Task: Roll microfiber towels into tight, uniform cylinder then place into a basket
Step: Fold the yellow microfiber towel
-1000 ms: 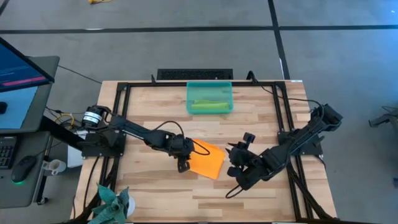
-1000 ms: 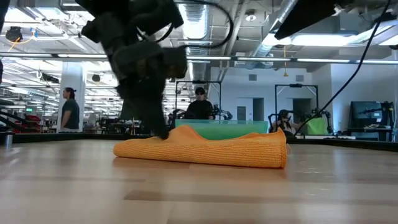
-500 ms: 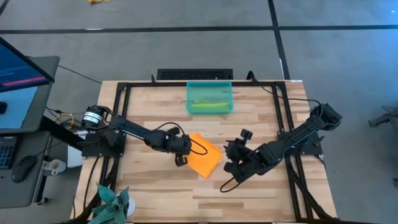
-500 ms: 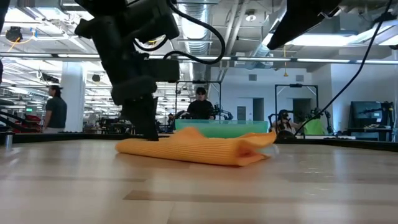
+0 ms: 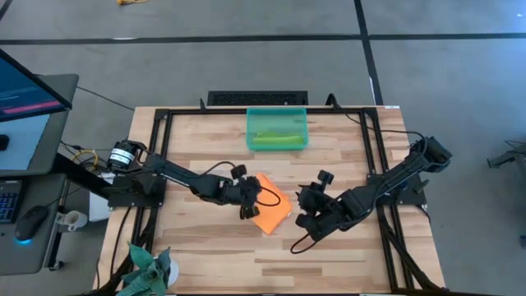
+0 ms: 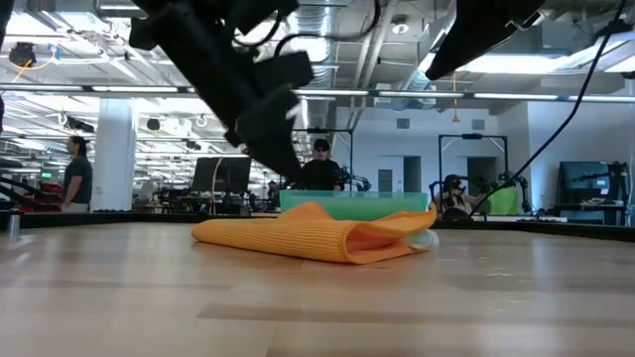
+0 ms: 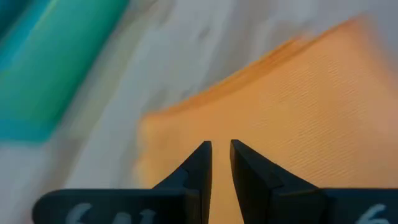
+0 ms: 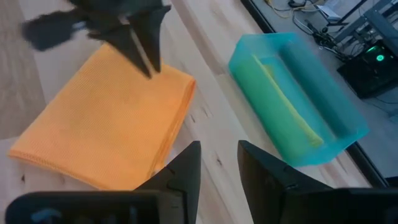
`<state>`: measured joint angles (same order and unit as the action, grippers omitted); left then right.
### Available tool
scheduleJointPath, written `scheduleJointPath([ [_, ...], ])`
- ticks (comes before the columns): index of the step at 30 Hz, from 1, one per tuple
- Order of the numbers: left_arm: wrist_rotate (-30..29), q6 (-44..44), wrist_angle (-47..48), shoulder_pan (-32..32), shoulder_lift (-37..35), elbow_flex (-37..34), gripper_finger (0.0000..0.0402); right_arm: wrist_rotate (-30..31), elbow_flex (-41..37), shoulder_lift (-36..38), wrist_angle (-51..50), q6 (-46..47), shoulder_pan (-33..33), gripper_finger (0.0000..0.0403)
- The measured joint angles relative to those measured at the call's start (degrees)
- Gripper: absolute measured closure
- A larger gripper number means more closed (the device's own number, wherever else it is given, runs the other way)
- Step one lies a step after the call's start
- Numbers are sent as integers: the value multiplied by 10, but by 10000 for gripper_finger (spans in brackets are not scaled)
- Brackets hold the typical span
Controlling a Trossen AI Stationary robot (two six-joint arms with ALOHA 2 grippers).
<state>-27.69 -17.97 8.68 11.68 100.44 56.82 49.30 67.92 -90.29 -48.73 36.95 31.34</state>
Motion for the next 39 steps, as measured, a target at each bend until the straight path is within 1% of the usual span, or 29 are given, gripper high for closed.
scheduleJointPath([
  [3,31,11,-77,5,0,-15,351,0,0,0,0,0,0,274],
  [5,45,11,-98,7,0,-19,351,0,0,0,0,0,0,274],
  [9,50,-1,-99,11,1,-19,351,0,0,0,0,0,0,274],
  [12,75,-7,-106,12,11,-19,351,0,0,0,0,0,0,274],
  [15,92,-7,-130,12,33,-16,351,0,0,0,0,0,0,274],
  [16,90,-6,-120,12,35,-18,351,-1,0,0,2,0,0,274],
  [18,91,-6,-132,10,54,-9,351,-1,1,1,4,0,0,274],
  [22,96,-2,-125,3,81,3,351,-1,0,1,6,-10,-1,274],
  [23,102,-2,-132,1,89,8,351,-1,0,1,8,-12,-1,274],
  [25,118,-2,-116,-3,95,8,351,-1,0,1,9,-14,-1,274],
  [27,150,4,-116,-8,105,12,351,-2,0,0,9,-14,-4,274],
  [31,194,61,-90,-8,101,13,351,-11,0,0,10,-15,-4,274],
  [36,239,170,-88,35,100,13,351,-13,0,0,12,-15,-11,274],
  [38,237,206,-89,54,100,13,351,-13,0,0,13,-15,-15,274],
  [39,226,221,-88,63,98,14,351,-14,0,0,15,-15,-18,274],
])
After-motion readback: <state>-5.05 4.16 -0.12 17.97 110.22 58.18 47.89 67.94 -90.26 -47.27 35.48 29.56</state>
